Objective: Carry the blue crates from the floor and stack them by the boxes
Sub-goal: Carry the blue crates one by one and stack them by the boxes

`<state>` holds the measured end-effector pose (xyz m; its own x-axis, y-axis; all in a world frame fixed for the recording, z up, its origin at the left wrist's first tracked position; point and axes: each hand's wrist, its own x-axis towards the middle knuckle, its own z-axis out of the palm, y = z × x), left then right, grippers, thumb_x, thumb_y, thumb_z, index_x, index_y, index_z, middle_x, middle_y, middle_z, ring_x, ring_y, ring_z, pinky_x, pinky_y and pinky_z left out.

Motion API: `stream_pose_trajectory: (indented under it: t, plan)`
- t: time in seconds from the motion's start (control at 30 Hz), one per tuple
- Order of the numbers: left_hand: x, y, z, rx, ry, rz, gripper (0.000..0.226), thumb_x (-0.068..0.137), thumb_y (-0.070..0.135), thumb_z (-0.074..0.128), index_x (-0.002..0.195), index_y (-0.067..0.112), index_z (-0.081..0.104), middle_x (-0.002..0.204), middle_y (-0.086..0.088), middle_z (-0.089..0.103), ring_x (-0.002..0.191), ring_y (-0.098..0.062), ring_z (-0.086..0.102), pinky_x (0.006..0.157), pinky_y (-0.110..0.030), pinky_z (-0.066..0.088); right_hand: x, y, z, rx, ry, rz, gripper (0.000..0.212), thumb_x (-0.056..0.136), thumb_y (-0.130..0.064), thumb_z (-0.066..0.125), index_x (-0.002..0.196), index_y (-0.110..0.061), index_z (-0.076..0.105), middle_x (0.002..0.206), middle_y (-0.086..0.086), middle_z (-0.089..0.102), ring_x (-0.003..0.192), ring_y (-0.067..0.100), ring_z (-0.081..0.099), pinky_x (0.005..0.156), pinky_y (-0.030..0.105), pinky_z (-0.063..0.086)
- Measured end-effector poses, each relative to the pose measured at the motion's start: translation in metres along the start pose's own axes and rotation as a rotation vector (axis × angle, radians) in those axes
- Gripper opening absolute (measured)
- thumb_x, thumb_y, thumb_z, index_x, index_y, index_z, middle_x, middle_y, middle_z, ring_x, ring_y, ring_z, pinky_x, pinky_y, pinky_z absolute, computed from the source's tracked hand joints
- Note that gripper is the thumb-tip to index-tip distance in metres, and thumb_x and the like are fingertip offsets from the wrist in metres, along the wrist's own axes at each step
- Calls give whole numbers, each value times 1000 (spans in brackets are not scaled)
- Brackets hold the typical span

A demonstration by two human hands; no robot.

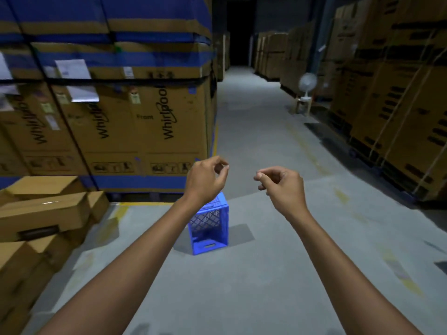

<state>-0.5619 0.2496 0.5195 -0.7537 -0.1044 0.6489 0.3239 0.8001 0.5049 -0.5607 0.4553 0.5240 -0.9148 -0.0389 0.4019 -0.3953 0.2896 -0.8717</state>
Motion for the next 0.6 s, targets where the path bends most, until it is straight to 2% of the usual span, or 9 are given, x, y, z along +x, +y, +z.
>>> stream_pose_trajectory:
  t: [0.07, 0.13, 0.27, 0.43, 0.6]
  plan:
    - [3, -28, -10, 30, -55, -27, 19, 83, 35, 56, 91, 23, 69, 79, 9, 71, 75, -12, 67, 66, -37, 55, 11, 5, 25, -103, -15, -21, 6, 87, -19, 72, 87, -16, 76, 77, -2, 75, 69, 11, 71, 65, 27, 56]
    - [7, -61, -19, 70, -122, -58, 18, 85, 36, 59, 95, 24, 68, 84, 10, 70, 80, -10, 66, 70, -38, 56, 22, 11, 53, -207, -29, -50, 7, 86, -25, 72, 89, -20, 77, 79, -7, 74, 72, 10, 70, 72, 29, 56]
    - [22, -134, -36, 122, -188, -106, 15, 87, 30, 63, 99, 23, 66, 95, 8, 69, 93, -13, 63, 78, -39, 54, 49, 23, 115, -339, -49, -61, 18, 85, -32, 71, 101, -24, 75, 98, -10, 75, 78, 10, 68, 79, 31, 55]
    - [36, -219, -47, 182, -231, -162, 22, 91, 34, 60, 110, 23, 64, 106, 7, 67, 103, -13, 59, 82, -37, 52, 79, 47, 194, -446, -149, -111, 28, 86, -32, 70, 113, -25, 69, 116, -3, 68, 95, 15, 68, 83, 34, 53]
    - [51, -271, -30, 179, -300, -184, 25, 91, 32, 61, 113, 20, 63, 109, 4, 67, 107, -16, 57, 84, -38, 52, 100, 78, 239, -538, -228, -121, 39, 86, -34, 70, 123, -24, 63, 127, 2, 60, 114, 24, 58, 93, 37, 49]
